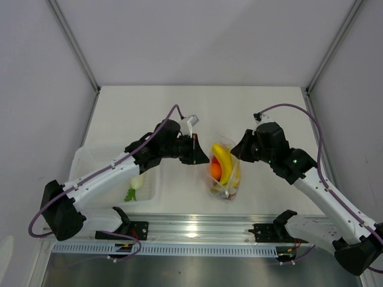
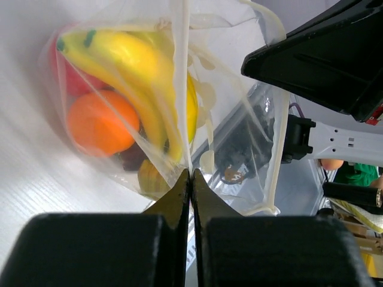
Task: Place the food in the zip-top bag and seal the zipper
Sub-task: Adjust the zipper food storage bag at the center of the board.
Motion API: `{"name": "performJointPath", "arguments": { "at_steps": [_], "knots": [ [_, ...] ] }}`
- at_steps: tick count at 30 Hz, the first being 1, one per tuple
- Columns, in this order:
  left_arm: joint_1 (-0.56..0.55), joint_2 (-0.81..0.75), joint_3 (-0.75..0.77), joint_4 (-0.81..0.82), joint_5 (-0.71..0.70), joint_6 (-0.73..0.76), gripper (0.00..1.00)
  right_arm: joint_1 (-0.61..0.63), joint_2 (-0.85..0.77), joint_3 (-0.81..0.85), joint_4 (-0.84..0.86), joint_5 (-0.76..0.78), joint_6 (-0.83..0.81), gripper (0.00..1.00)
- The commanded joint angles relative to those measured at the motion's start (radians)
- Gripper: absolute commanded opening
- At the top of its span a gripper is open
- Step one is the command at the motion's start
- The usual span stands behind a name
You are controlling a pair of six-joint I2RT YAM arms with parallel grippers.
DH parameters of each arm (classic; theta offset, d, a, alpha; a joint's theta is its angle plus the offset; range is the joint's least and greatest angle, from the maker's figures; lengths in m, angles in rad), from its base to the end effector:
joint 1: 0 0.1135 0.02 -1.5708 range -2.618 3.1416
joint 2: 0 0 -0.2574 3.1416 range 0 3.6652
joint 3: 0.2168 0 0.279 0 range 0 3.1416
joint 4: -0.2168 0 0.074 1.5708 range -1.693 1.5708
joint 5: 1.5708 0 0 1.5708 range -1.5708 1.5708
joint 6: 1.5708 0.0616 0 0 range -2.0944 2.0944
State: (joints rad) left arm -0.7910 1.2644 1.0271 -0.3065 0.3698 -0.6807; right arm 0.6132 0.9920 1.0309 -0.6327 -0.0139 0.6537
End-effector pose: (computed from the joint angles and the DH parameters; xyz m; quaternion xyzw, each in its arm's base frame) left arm 0.2189 -0.2530 0.2852 0.1374 0.8499 -0.4428 0.2504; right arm 0.2134 0.1512 0.3237 0.0146 0.8829 0.2827 0.3746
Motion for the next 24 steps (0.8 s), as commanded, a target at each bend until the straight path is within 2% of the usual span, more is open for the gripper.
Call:
{"name": "performJointPath", "arguments": {
  "at_steps": [1, 2, 3, 4, 5, 8, 12, 17, 22, 24],
  "knots": [
    [0.013, -0.049, 0.083, -0.048, -0.032, 0.046, 0.04, -0.004, -0.016, 0.043, 0.019, 0.008, -0.012, 0.00],
    [0.019, -0.072, 0.088, -0.058, -0.045, 0.050, 0.14, -0.004, -0.015, 0.044, 0.019, 0.005, -0.015, 0.00],
    [0.021, -0.089, 0.088, -0.068, -0.055, 0.055, 0.46, -0.004, -0.016, 0.043, 0.016, 0.003, -0.019, 0.00],
    [0.027, -0.106, 0.087, -0.080, -0.080, 0.067, 0.61, -0.004, -0.016, 0.040, 0.016, 0.002, -0.022, 0.00],
    [0.029, -0.141, 0.088, -0.088, -0.094, 0.076, 0.82, -0.003, -0.016, 0.038, 0.016, 0.000, -0.023, 0.00],
    [0.041, -0.198, 0.093, -0.132, -0.161, 0.113, 1.00, -0.006, -0.016, 0.031, 0.018, -0.008, -0.028, 0.00],
    [0.082, -0.327, 0.087, -0.207, -0.271, 0.154, 0.99, -0.009, -0.024, 0.035, 0.011, -0.011, -0.037, 0.00],
    [0.255, -0.427, 0.021, -0.385, -0.400, 0.174, 1.00, -0.010, -0.023, 0.041, 0.011, -0.031, -0.051, 0.00],
    [0.502, -0.493, -0.107, -0.465, -0.378, 0.164, 0.99, -0.012, -0.016, 0.026, 0.027, -0.064, -0.060, 0.00],
    [0.548, -0.493, -0.175, -0.468, -0.349, 0.155, 1.00, -0.012, -0.016, 0.017, 0.033, -0.073, -0.063, 0.00]
  ]
}}
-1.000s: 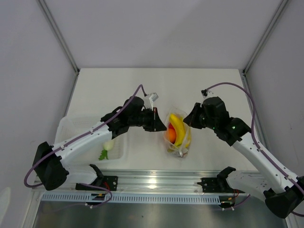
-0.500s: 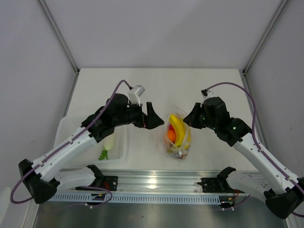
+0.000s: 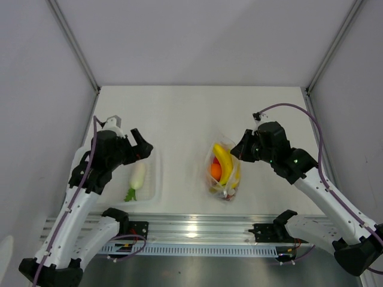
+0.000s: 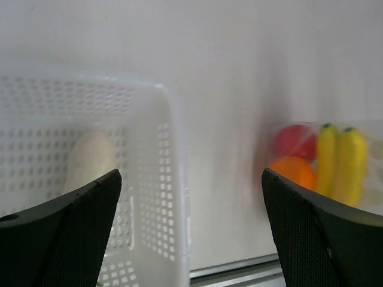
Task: Place the food in the zip-top bag and seal the zipper
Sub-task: Adjust the zipper food storage bag at the center of the board.
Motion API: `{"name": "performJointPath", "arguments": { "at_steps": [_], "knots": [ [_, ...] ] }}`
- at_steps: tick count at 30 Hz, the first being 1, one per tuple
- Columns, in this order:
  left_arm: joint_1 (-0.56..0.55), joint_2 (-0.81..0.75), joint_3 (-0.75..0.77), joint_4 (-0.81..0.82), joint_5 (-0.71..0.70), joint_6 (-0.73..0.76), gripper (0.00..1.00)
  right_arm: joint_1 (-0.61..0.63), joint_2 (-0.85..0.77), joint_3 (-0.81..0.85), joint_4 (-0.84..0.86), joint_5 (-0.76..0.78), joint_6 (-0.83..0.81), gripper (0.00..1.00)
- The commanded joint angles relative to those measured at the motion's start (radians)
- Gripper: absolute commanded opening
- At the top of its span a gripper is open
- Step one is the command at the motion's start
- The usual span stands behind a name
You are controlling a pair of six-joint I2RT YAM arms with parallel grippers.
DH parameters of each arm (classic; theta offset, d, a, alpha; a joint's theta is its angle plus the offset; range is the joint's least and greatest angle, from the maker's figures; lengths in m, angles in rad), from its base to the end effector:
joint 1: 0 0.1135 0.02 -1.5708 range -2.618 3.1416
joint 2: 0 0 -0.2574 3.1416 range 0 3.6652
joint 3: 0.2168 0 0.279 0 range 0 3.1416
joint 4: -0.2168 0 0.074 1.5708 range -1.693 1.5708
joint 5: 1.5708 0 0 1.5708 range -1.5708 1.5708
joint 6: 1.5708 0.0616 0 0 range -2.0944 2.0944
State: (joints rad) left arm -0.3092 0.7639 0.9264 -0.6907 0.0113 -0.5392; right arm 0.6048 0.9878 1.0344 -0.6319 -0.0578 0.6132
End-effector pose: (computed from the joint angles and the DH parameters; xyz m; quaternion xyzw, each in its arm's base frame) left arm 0.2002 -0.0647 0.3265 -0.0967 0.8618 -0.2094 0.4518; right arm 0.2124 0.1511 0.3262 -0.0100 0.8807 0.2914 0.3733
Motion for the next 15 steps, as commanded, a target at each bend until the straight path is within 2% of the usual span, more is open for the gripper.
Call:
{"name": "performJointPath", "arguments": {
  "at_steps": [1, 6, 9, 15],
  "knots": [
    [0.091, 0.021, -0.104, -0.086, 0.012, 0.004, 1.00, -0.004, -0.012, 0.012, 0.037, -0.036, -0.024, 0.00],
    [0.114, 0.104, -0.176, -0.076, -0.007, -0.028, 0.99, -0.004, -0.014, 0.006, 0.040, -0.050, -0.032, 0.00],
    [0.145, 0.136, -0.190, -0.090, -0.088, -0.092, 1.00, -0.005, -0.020, 0.003, 0.040, -0.057, -0.036, 0.00],
    [0.339, 0.172, -0.126, -0.193, -0.246, -0.225, 0.99, -0.004, -0.018, -0.002, 0.046, -0.086, -0.043, 0.00]
  ]
}}
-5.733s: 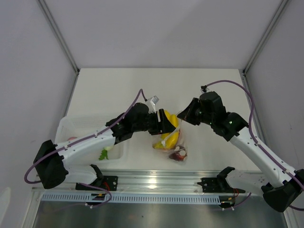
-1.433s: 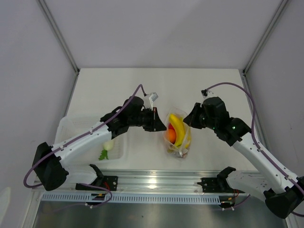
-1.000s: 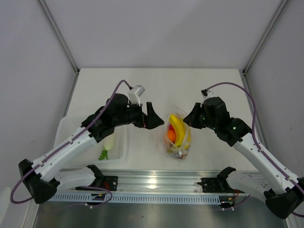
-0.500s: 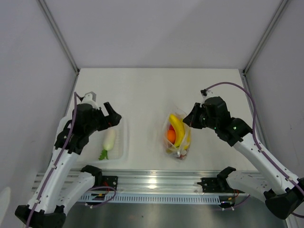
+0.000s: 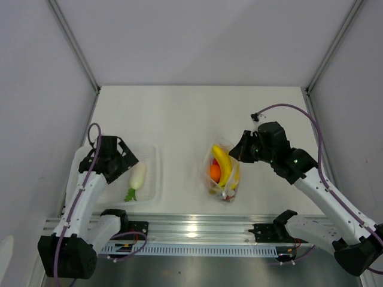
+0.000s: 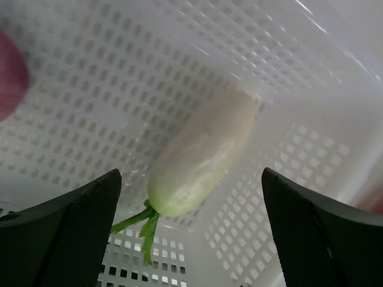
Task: Place the food in the zip-top bag and seal the zipper
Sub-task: Adjust the zipper food storage bag at the center of the board, then pick up the fake vegetable from the bin.
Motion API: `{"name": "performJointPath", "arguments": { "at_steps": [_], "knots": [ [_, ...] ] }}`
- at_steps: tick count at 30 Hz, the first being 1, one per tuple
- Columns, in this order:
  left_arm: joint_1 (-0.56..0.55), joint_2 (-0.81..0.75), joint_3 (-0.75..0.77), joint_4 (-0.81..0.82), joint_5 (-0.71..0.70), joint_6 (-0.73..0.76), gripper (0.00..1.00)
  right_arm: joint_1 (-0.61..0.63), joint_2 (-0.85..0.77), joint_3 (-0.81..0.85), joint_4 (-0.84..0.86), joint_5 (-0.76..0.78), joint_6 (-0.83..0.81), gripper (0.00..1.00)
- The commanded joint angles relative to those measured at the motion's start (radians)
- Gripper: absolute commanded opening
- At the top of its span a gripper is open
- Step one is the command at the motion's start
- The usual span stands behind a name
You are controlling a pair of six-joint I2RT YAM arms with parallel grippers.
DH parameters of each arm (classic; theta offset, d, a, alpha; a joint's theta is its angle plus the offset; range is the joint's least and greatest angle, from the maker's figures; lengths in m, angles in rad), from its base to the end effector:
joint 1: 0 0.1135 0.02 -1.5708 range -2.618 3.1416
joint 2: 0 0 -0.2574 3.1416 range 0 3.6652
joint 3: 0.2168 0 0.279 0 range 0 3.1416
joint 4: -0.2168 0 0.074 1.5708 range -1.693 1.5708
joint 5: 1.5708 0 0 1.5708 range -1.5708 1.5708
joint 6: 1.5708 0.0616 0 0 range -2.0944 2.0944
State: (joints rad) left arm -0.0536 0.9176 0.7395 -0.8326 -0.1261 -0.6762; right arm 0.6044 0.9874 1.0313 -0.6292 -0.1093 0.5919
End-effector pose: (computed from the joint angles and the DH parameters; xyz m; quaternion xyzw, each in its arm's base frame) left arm 0.2142 -0.0037 0.2142 -0.3104 0.9077 -0.0419 0.2793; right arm 0.2105 0.1536 0.3255 -0.0313 0.8795 0.3058 0.3632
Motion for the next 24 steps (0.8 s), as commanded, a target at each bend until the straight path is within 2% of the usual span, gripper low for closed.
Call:
{"name": "performJointPath", "arguments": {
  "at_steps": [1, 4, 6, 9, 14, 18, 24],
  "knots": [
    [0.102, 0.030, 0.099, -0.063, -0.139, -0.101, 0.99, -0.005, -0.013, 0.006, 0.042, -0.041, -0.027, 0.00],
    [0.191, 0.084, 0.126, -0.146, -0.199, -0.181, 1.00, -0.005, 0.007, 0.016, 0.033, -0.052, -0.044, 0.00],
    [0.286, 0.107, 0.129, -0.157, -0.173, -0.204, 0.99, -0.005, 0.016, 0.030, 0.026, -0.062, -0.056, 0.00],
    [0.372, 0.099, 0.098, -0.146, -0.153, -0.235, 0.99, -0.005, 0.016, 0.036, 0.023, -0.075, -0.066, 0.00],
    [0.466, 0.104, 0.090, -0.166, -0.211, -0.287, 1.00, -0.006, 0.020, 0.030, 0.029, -0.090, -0.070, 0.00],
    [0.514, 0.150, 0.087, -0.142, -0.237, -0.296, 1.00, -0.006, 0.028, 0.029, 0.034, -0.105, -0.073, 0.00],
    [0.528, 0.237, 0.092, -0.126, -0.306, -0.348, 1.00, -0.006, 0.027, 0.024, 0.037, -0.110, -0.075, 0.00]
  ]
}}
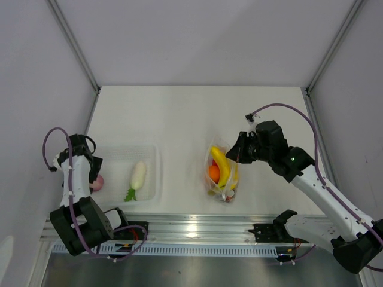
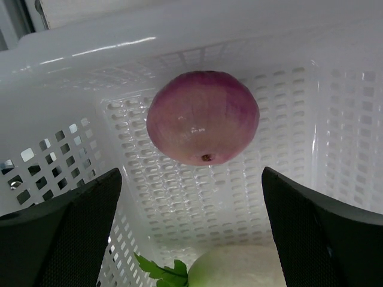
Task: Place the food in the zip-top bag and seal the zipper
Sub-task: Pick up the fake vegetable from the bin.
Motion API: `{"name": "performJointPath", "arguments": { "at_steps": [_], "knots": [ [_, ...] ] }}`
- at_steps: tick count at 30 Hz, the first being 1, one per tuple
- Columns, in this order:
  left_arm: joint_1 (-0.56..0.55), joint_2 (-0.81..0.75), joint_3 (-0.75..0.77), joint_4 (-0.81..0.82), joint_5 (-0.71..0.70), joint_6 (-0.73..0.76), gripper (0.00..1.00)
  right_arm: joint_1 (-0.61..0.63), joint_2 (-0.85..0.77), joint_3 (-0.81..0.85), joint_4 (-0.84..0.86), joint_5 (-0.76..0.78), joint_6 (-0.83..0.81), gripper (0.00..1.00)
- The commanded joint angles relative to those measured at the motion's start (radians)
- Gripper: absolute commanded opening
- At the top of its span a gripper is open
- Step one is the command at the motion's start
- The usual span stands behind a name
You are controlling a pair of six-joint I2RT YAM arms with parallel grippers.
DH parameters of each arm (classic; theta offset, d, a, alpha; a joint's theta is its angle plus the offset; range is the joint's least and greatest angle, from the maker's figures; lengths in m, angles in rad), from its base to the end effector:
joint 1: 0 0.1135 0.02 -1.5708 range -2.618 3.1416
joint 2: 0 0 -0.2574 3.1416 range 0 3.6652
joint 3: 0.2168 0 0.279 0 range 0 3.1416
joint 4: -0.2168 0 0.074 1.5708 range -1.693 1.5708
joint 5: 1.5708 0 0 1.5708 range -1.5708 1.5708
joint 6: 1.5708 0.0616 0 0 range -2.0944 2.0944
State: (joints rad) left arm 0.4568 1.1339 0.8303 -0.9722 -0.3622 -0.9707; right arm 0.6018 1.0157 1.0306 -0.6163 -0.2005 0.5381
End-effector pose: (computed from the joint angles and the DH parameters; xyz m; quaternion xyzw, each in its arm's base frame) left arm 0.1944 0.1198 0.1966 -0.6570 0.7182 0.1356 0.1851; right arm 0.2129 0.1611 0.3203 -0.0746 0.8784 0.3247 0.3425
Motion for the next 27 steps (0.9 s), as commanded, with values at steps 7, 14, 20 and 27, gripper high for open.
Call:
{"name": "performJointPath", "arguments": {
  "at_steps": [7, 14, 20, 27],
  "knots": [
    [0.033, 0.101, -0.002, 0.090, -0.098, -0.026, 1.00, -0.008, -0.002, 0.005, 0.036, -0.023, -0.018, 0.00],
    [0.033, 0.199, -0.002, 0.153, -0.103, -0.008, 0.99, -0.014, 0.011, 0.005, 0.047, -0.028, -0.015, 0.00],
    [0.034, 0.248, 0.000, 0.171, -0.095, -0.008, 0.97, -0.017, 0.012, 0.002, 0.050, -0.027, -0.010, 0.00],
    [0.033, 0.239, -0.005, 0.175, -0.083, -0.013, 0.60, -0.017, 0.006, 0.000, 0.055, -0.027, 0.008, 0.00]
  ]
}}
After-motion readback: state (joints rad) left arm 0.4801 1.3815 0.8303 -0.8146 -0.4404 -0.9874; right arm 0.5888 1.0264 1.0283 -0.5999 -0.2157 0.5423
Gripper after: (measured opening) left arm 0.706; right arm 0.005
